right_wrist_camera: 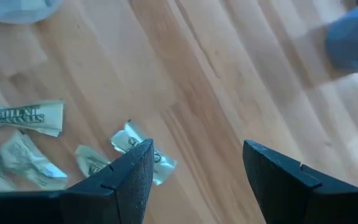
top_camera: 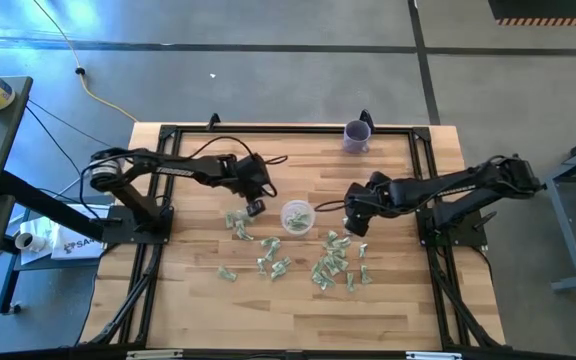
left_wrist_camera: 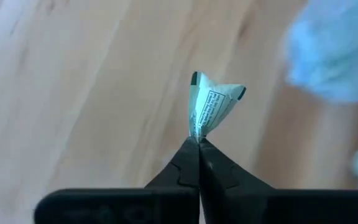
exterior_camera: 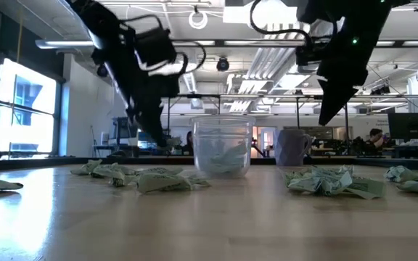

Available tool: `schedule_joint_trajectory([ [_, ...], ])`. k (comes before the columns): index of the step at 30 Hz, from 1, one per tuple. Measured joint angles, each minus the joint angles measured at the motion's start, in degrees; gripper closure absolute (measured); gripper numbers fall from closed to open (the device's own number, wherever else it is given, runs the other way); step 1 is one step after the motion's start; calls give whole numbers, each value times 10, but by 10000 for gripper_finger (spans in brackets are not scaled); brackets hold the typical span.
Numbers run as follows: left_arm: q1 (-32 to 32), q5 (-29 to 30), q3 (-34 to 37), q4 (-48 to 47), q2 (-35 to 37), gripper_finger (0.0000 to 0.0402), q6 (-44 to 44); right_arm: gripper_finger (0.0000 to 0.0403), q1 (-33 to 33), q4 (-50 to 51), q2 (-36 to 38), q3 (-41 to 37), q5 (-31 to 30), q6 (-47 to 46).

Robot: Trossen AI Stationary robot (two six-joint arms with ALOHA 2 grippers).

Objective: Pick and place Stevia / Truvia into bins
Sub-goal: Put the green stevia packet into the transparent bin

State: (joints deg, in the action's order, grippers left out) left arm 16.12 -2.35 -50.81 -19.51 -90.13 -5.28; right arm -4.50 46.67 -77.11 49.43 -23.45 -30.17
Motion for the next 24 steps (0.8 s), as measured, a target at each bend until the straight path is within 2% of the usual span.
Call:
schedule_joint_trajectory([
  [5,-59,3,-56,-7,33,380,-28,167,-48,14,26,0,-47,-19],
  [9,-115,6,-111,-5,28,379,-42,167,-93,61,58,0,-87,-69],
  [11,-143,33,-140,5,16,378,-43,167,-115,93,72,0,-98,-105],
  [14,-172,71,-175,1,-14,379,-47,167,-146,127,85,0,-104,-144],
  [19,-172,78,-210,-1,-92,379,-71,167,-192,150,87,0,-102,-168],
  [24,-161,82,-227,-41,-162,341,-110,167,-212,165,87,-1,-84,-176],
])
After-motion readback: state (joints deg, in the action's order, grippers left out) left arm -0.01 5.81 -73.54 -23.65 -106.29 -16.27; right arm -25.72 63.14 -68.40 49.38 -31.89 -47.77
